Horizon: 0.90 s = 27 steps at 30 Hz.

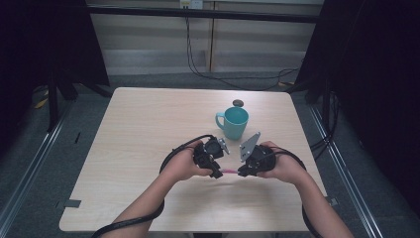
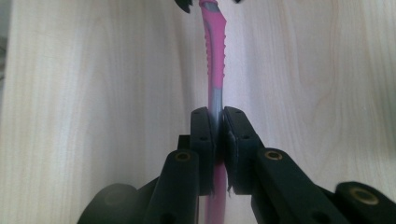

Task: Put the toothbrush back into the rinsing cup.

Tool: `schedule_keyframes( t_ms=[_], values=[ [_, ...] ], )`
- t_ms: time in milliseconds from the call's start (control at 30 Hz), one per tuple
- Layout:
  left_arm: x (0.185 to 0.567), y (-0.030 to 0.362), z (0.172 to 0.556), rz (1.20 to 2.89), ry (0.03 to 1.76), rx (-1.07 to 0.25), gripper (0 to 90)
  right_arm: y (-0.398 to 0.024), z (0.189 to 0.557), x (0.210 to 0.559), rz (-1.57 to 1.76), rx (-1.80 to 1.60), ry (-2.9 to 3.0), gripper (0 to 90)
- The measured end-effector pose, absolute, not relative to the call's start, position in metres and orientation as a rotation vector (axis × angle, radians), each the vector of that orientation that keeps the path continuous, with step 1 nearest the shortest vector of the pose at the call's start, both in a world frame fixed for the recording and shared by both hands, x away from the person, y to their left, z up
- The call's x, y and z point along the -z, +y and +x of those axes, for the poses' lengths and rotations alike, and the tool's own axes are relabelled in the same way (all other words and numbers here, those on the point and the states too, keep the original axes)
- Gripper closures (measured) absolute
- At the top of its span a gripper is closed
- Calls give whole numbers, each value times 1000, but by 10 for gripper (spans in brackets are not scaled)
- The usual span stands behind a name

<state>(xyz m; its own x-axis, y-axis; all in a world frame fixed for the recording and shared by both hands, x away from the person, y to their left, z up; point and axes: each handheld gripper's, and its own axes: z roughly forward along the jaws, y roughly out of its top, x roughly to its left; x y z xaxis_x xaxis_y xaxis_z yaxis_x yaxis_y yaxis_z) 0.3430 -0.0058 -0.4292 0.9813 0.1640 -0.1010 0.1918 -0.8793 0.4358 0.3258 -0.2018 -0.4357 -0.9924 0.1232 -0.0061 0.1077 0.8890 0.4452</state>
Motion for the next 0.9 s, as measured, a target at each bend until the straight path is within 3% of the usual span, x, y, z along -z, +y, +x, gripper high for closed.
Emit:
schedule_keyframes(
  t_ms=[33, 400, 900],
  values=[
    [432, -3, 345, 2656, 236, 41, 464, -203, 324, 433, 174, -709, 3027, 830],
    [417, 22, 354, 2573, 273, 1, 410, -214, 326, 429, 220, -668, 3019, 830],
    [430, 44, 354, 2547, 344, 44, 436, -228, 330, 425, 303, -699, 2973, 830]
  ],
)
